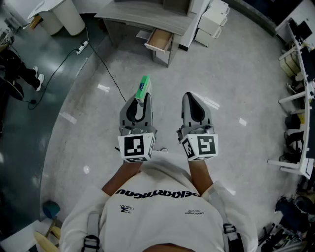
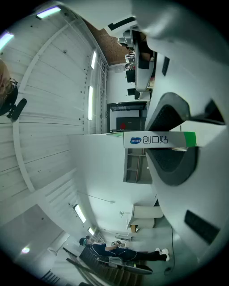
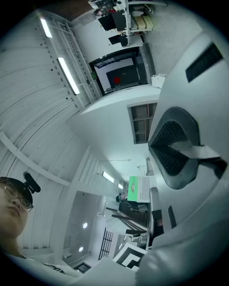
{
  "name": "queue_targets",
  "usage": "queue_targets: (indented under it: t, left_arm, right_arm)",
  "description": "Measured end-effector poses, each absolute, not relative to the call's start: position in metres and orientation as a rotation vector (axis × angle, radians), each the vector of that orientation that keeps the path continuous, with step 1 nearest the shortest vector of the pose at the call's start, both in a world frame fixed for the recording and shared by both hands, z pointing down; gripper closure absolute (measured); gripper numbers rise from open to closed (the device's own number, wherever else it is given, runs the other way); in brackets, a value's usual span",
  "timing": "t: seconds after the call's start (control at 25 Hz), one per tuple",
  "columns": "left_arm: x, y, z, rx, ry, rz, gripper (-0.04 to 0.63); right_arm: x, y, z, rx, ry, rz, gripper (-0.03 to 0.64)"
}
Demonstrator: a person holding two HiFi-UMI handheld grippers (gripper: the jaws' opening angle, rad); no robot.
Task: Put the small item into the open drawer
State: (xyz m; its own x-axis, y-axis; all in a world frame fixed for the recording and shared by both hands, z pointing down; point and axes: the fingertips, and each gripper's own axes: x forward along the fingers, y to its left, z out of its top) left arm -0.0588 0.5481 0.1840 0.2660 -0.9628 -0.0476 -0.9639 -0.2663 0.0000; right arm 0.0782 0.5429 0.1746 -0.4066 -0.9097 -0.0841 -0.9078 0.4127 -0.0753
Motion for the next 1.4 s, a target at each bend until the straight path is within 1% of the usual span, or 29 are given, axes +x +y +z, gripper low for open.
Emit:
queue_targets:
  t: [0.32, 0.48, 0.68, 0.88, 1.0, 1.12, 1.4]
  left_arm:
    - [-0.032, 0.541, 0.203, -2.464, 1.891, -0.002, 0.502]
    - [-0.021, 0.545, 0.217, -2.465, 1.864, -0.040, 0.502]
    - [-0.015, 0.545, 0.237, -2.458, 1.823, -0.161, 0.502]
    - [-0.026, 0.523, 0.258, -2.550, 1.890, -0.097, 0.502]
    - [-0.033, 0.486, 0.271, -2.557, 1.916, -0.098, 0.502]
    - [-0.038, 0.420, 0.280, -2.554, 1.913, -0.078, 0.502]
    - [-0.071, 0.303, 0.263, -2.602, 1.887, -0.044, 0.502]
  right_arm:
    - [0.115, 0.541, 0.205, -1.666, 2.578, -0.051, 0.591]
    - [0.130, 0.542, 0.222, -1.680, 2.553, -0.123, 0.591]
    - [0.127, 0.543, 0.241, -1.689, 2.629, -0.100, 0.591]
    - [0.116, 0.516, 0.257, -1.703, 2.651, -0.125, 0.591]
    - [0.111, 0.479, 0.264, -1.690, 2.676, -0.115, 0.591]
    - [0.107, 0.416, 0.270, -1.697, 2.680, -0.094, 0.591]
    - [0.076, 0.304, 0.254, -1.765, 2.626, -0.138, 0.591]
